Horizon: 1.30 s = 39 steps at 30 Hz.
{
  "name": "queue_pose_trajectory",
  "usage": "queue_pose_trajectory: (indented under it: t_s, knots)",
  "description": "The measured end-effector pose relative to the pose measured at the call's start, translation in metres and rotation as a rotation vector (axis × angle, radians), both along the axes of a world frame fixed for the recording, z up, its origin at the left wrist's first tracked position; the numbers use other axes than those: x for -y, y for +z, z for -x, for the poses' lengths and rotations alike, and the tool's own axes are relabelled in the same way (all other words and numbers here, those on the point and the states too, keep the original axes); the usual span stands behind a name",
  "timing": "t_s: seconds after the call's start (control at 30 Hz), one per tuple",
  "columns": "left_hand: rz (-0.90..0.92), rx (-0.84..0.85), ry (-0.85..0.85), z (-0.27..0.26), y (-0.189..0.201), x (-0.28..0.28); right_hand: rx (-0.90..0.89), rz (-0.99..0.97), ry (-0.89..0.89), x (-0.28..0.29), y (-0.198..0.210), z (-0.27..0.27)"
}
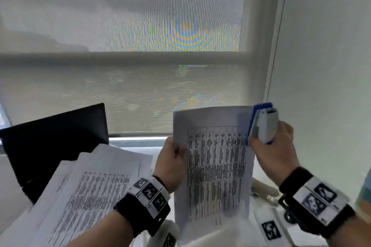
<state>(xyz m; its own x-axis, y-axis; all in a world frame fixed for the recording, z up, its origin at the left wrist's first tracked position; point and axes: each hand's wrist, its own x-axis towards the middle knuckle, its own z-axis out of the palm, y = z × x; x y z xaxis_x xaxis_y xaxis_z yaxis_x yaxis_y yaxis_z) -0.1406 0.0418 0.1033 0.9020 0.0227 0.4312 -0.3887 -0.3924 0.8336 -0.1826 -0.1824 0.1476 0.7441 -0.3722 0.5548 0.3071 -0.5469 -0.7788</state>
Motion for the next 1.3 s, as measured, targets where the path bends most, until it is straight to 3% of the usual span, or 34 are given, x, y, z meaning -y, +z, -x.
queue_pose_trajectory:
  t_s: [0.17,0.37,0.5,0.97,1.17,1.3]
  knots:
    - [0.006,0.037,-0.048,0.009,0.006,0.008,0.31,-0.155,0.158,-0.017,0.054,-0.002]
    - [0.019,0.08,-0.107,0.023,0.013,0.016,0.404,-0.032,0.246,-0.046,0.073,-0.003]
    - [-0.028,0.126,-0.129,0.027,0.012,0.012,0.482,-0.056,0.271,-0.062,0.077,-0.003]
    - [-0.047,0.256,-0.242,0.043,0.013,0.011,0.455,0.08,0.214,-0.078,0.071,-0.01]
    - [-0.019,0.143,-0.261,0.041,0.009,0.009,0.379,0.051,0.176,-0.085,0.068,-0.02]
    - [0.035,-0.228,-0.211,0.031,-0.005,-0.009,0.303,-0.123,0.229,-0.084,0.066,-0.027]
